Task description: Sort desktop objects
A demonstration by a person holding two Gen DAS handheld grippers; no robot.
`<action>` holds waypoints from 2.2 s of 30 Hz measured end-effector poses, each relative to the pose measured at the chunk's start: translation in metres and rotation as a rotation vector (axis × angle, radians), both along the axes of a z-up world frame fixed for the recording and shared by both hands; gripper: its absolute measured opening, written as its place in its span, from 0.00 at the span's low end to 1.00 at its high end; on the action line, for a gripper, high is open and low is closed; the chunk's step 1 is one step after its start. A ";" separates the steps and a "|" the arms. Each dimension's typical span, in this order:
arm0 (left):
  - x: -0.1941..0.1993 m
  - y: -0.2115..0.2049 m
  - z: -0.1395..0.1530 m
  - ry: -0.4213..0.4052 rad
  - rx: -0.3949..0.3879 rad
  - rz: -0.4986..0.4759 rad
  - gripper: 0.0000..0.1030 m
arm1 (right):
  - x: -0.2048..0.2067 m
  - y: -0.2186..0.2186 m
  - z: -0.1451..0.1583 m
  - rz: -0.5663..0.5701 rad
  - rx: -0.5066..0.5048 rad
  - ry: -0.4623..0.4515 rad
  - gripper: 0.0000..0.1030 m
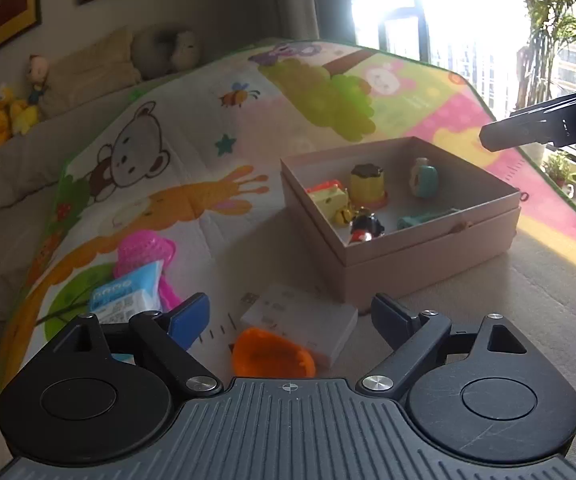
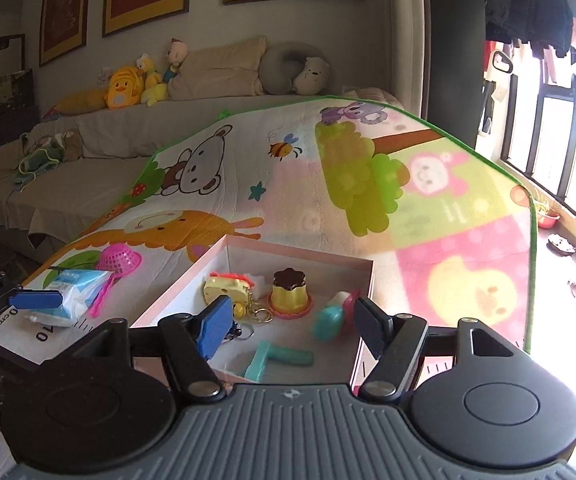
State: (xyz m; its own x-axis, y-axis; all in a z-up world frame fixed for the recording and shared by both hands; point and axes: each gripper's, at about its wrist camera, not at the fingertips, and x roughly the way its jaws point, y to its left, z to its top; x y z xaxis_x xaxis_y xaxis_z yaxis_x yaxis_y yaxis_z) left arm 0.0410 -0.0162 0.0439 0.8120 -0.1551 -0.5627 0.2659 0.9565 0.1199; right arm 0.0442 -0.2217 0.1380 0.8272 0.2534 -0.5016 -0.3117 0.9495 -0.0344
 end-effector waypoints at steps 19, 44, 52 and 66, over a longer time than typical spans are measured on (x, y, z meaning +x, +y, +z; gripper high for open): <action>-0.019 0.086 -0.013 0.034 -0.046 0.276 0.94 | 0.010 0.154 -0.094 0.247 -0.136 0.168 0.65; 0.003 0.021 -0.037 0.110 -0.004 0.103 0.97 | -0.055 0.006 -0.085 -0.008 -0.195 0.175 0.71; 0.008 0.015 -0.038 0.112 0.004 0.108 0.97 | -0.046 0.039 -0.087 0.001 0.004 0.218 0.96; 0.007 0.018 -0.037 0.107 -0.006 0.098 0.97 | -0.035 0.050 -0.098 -0.033 -0.022 0.237 0.78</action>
State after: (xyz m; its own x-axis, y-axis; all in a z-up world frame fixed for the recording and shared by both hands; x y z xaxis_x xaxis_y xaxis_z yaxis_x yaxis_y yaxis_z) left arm 0.0479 0.0016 0.0071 0.7587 -0.0820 -0.6463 0.1824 0.9791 0.0899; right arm 0.0091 -0.1719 0.0401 0.6936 0.2150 -0.6876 -0.2821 0.9593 0.0154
